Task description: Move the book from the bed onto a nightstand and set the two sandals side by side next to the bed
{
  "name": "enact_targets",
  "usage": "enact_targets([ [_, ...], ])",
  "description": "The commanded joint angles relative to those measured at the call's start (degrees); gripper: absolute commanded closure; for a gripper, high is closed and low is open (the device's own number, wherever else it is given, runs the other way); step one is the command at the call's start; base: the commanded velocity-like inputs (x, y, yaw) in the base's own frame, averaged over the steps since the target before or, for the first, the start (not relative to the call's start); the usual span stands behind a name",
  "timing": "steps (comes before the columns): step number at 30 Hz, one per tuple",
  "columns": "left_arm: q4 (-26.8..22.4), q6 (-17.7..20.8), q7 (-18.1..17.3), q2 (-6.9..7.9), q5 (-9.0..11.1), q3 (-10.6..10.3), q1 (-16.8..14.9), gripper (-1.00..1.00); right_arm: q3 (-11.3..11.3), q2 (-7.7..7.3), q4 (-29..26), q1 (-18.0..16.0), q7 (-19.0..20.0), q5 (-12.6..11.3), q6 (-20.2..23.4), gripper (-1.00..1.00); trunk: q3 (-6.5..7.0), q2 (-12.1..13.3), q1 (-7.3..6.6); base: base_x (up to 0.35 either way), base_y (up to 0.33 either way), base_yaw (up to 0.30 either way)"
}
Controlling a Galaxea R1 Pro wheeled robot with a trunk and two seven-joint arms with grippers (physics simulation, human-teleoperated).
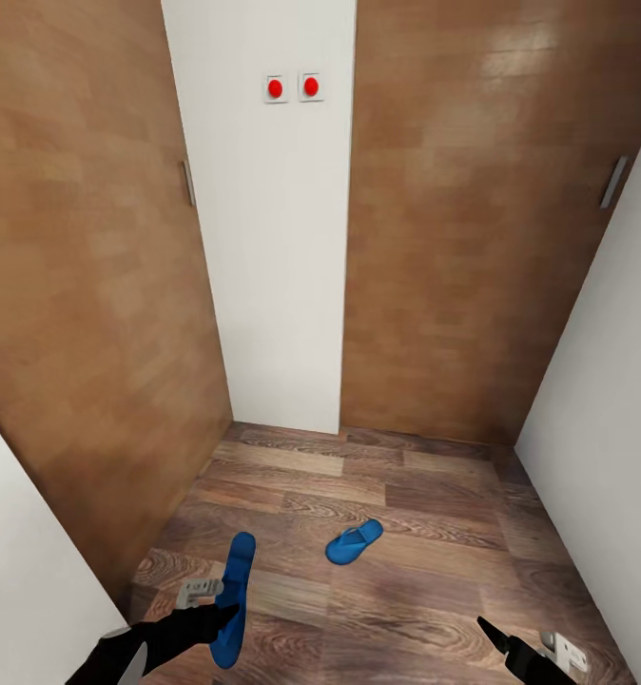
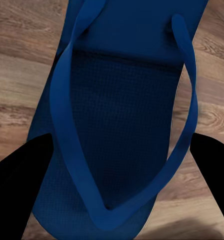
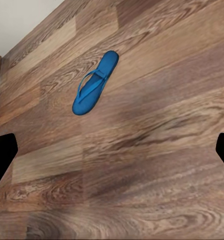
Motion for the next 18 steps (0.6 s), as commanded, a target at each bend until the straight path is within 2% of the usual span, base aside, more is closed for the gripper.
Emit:
enact_targets([
  [1, -0.01, 0.56, -0.25, -0.02, 0.45, 0.17, -0.02, 1.0, -0.15, 0.0, -0.01, -0.02, 0.28, -0.52, 0.47, -1.0, -0.05, -0.02, -0.01, 0.0, 0.139, 0.0],
  [13, -0.01, 0.56, -0.25, -0.1, 0.45, 0.13, -0.02, 1.0, -0.14, 0.06, -0.01, -0.02, 0.04, -0.52, 0.65, -1.0, -0.05, -0.02, -0.01, 0.0, 0.02, 0.0],
  [16, -0.01, 0.56, -0.25, -0.48, 0.45, 0.11, -0.02, 1.0, -0.09, 2.06, -3.11, -0.38, -4.79, -0.52, 1.57, -1.0, -0.05, -0.02, -0.01, 0.0, 0.0, 0.0],
  [18, -0.01, 0.56, -0.25, -0.72, 0.45, 0.13, -0.02, 1.0, -0.03, 4.55, -5.55, -0.55, -11.78, -0.54, 1.74, -1.0, -0.05, -0.02, -0.01, 0.0, 0.0, 0.0],
])
